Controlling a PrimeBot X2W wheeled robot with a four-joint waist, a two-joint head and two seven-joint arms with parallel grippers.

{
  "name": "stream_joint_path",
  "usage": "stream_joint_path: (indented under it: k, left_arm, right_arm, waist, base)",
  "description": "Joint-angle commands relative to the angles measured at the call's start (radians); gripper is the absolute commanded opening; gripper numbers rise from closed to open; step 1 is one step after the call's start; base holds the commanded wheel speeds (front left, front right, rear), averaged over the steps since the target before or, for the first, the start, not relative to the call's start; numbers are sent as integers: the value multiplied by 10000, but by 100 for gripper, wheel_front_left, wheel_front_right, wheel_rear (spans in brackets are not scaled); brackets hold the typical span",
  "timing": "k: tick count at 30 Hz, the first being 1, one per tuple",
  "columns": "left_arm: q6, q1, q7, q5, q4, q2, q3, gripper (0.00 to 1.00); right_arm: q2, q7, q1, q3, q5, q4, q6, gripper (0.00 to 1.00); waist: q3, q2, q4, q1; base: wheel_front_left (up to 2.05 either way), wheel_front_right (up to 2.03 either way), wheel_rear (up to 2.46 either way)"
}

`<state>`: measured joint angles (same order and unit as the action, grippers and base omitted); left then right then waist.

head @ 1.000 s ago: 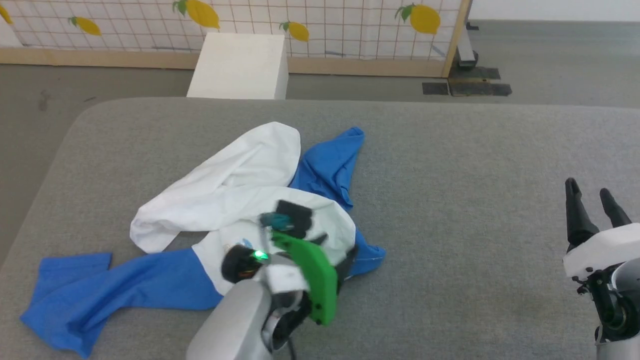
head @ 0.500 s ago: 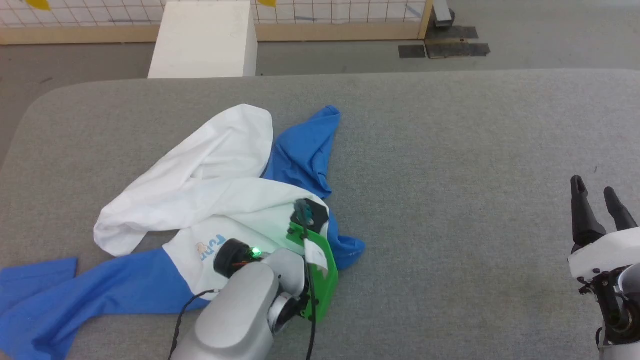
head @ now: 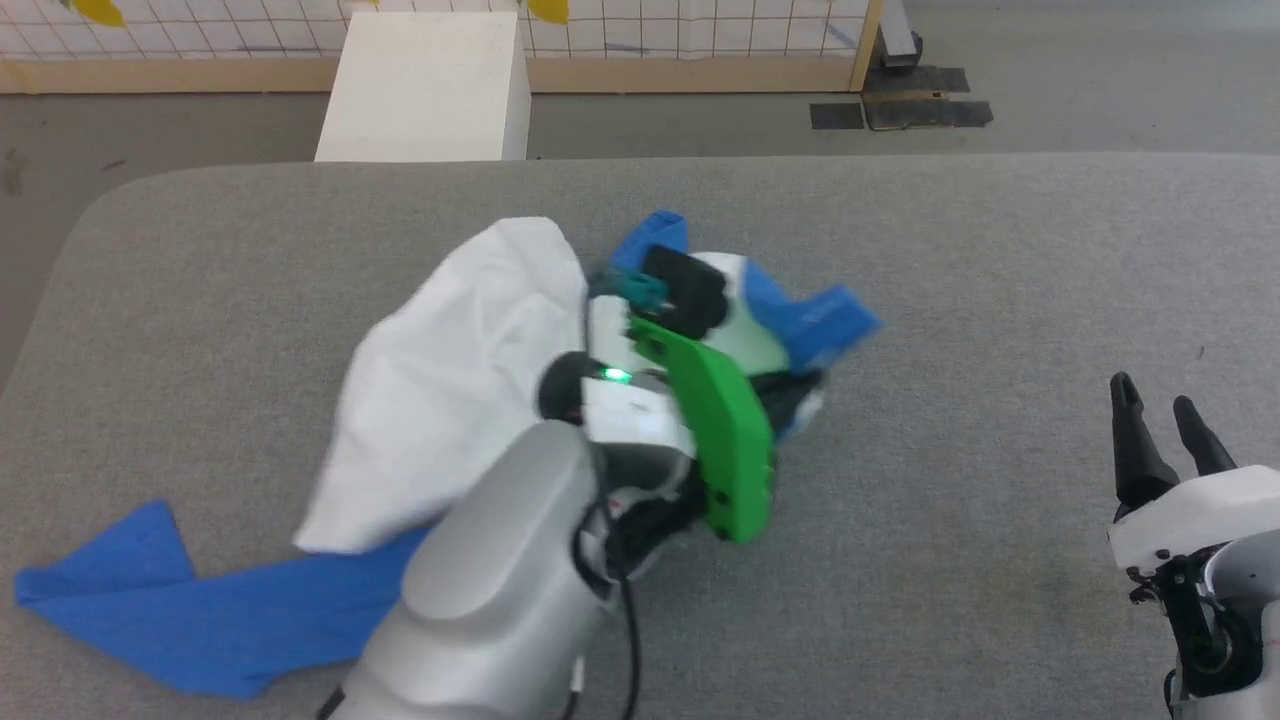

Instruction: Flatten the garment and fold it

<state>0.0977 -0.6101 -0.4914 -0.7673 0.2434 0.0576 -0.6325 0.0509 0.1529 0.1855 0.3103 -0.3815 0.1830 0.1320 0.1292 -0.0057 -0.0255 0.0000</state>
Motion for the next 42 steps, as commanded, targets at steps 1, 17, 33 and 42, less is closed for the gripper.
stream_joint_path:
  k: [1, 17, 33, 42]
  left_arm:
    - [73, -103, -134, -327, -190, -70, -522, 0]
    - [-395, 1347, -3977, -1119, 1525, 672, -3355, 100]
    - [-1002, 995, 76, -2463, -549, 1033, 1159, 100]
    - [-1497, 2519, 5556, -372, -398, 2231, 3304, 100]
  right_arm:
    - [-6, -104, 163, -28, -67, 68, -13, 100]
    - [-6, -257, -26, 116, -30, 411, -13, 100]
    - [-7, -72, -344, -57, 127, 369, -13, 100]
    - [-7, 159, -384, -386, 153, 126, -13, 100]
  waist:
    - [-5, 57, 5, 0]
    - [-28, 57, 37, 0]
    - [-918, 57, 1022, 0]
    - [-1078, 57, 1308, 0]
  base:
    - [0, 0, 0]
    - [0, 0, 0]
    - [0, 0, 0]
    - [0, 0, 0]
